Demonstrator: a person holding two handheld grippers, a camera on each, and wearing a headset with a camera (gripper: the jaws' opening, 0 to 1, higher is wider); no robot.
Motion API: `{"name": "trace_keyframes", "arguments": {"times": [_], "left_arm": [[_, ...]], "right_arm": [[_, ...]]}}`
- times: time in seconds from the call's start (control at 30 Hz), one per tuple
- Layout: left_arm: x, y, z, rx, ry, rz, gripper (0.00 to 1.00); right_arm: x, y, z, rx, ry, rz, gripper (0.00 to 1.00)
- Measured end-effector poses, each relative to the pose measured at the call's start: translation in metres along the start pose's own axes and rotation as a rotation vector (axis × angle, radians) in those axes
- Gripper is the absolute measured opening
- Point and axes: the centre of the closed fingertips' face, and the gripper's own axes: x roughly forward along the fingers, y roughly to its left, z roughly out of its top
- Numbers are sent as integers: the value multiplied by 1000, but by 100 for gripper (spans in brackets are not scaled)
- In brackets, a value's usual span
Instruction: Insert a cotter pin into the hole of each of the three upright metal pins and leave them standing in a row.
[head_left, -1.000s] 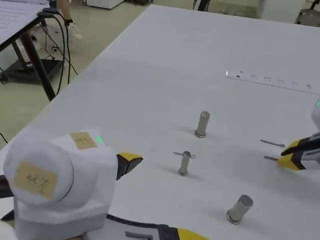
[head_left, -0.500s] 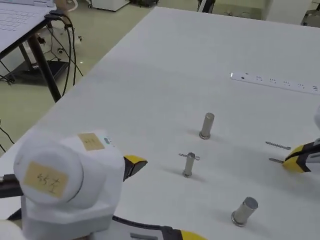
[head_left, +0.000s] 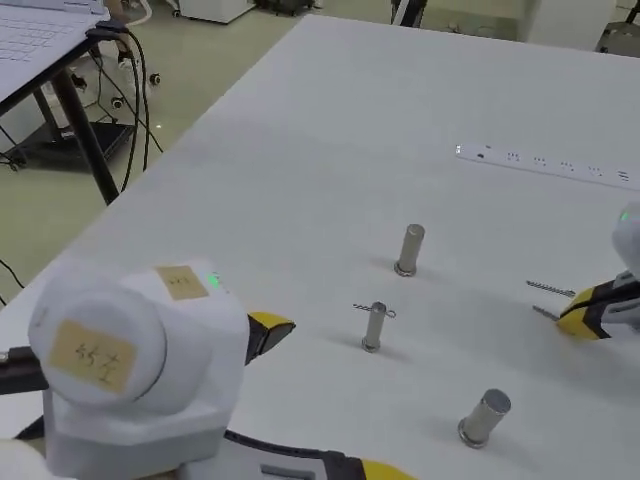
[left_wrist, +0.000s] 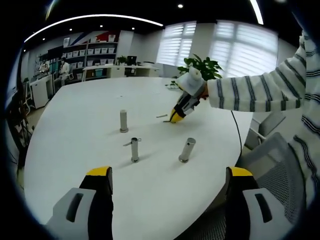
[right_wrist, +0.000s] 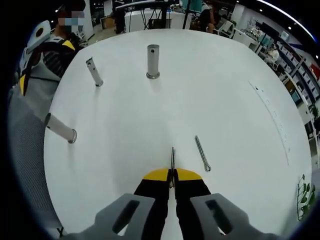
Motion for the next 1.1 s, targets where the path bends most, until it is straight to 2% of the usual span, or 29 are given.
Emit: {"name": "trace_keyframes", "arguments": {"times": [0.1, 0.3, 0.47, 0.63, 0.9, 1.1], "left_arm": [[-1, -3, 6, -37, -37, -15, 91], [-1, -2, 8, -22, -30, -12, 91], [-1, -3, 7, -17, -25, -14, 91], [1, -6, 5, -1, -9, -29, 91], [4, -7, 15, 10, -25, -36, 91], [7, -7, 18, 15, -24, -44, 90]], "right_arm": [[0, 0, 0, 17, 1, -2, 0], [-1, -2, -1, 3, 17, -16, 0], [-6, -1, -2, 19, 14, -22, 0], [-19, 0, 3, 17, -11, -42, 0], [-40, 5, 9, 0, -50, -84, 0], [-56, 8, 18, -20, -107, -118, 0]]}}
